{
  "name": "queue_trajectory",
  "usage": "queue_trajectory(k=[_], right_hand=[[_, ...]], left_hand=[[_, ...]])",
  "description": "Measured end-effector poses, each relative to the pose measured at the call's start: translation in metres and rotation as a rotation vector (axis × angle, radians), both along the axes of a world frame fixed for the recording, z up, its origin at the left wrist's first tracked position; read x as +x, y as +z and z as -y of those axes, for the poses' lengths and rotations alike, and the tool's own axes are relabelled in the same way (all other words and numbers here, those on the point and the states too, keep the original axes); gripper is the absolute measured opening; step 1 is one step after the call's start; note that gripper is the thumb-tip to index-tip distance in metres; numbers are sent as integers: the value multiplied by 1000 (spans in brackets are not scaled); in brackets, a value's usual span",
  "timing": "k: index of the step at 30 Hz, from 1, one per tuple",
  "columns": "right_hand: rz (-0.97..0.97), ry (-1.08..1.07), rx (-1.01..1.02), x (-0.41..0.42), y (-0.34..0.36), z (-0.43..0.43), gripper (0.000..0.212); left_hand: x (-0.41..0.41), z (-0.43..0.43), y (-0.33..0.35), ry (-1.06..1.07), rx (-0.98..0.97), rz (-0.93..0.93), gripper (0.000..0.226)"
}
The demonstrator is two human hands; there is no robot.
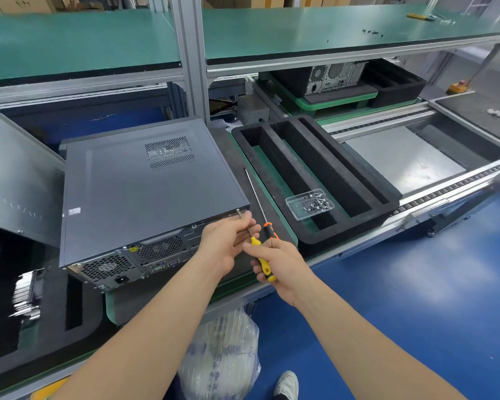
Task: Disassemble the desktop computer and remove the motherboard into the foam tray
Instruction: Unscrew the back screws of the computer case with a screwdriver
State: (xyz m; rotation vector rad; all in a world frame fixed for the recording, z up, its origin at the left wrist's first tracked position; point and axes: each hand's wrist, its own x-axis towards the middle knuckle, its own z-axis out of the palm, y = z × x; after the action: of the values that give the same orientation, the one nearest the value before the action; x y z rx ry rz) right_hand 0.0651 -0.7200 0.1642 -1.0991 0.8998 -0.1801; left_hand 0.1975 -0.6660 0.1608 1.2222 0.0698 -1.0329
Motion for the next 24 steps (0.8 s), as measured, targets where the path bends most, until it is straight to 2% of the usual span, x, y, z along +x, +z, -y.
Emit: queue_trajectory(k=[2,6,7,11,12,15,17,19,21,24], right_hand=[[-15,-5,36,1,0,0,32],[-28,119,206,-1,1,4,51],[-18,141,212,-3,1,6,50],[24,88,72,-5,-2,6,17],[17,45,42,-4,-3,5,14],[4,-17,17,2,-6,3,25],[25,1,98,4,-4,3,25],[6,40,177,4,-1,4,34],[-25,75,217,2,-1,5,46],[-34,77,230,0,-3,6,45]], left_hand=[[-2,2,1,8,27,24,20],[-5,7,3,52,18,-12,14],[-6,7,3,56,15,-22,14],[-8,7,3,46,-35,-49,22],[-7,7,3,37,-39,-48,20],[-8,5,5,15,7,21,15],[-9,7,5,29,27,50,15],[-9,9,6,51,22,20,12],[-10,10,8,45,16,-26,17],[-10,8,10,1,1,-46,27]])
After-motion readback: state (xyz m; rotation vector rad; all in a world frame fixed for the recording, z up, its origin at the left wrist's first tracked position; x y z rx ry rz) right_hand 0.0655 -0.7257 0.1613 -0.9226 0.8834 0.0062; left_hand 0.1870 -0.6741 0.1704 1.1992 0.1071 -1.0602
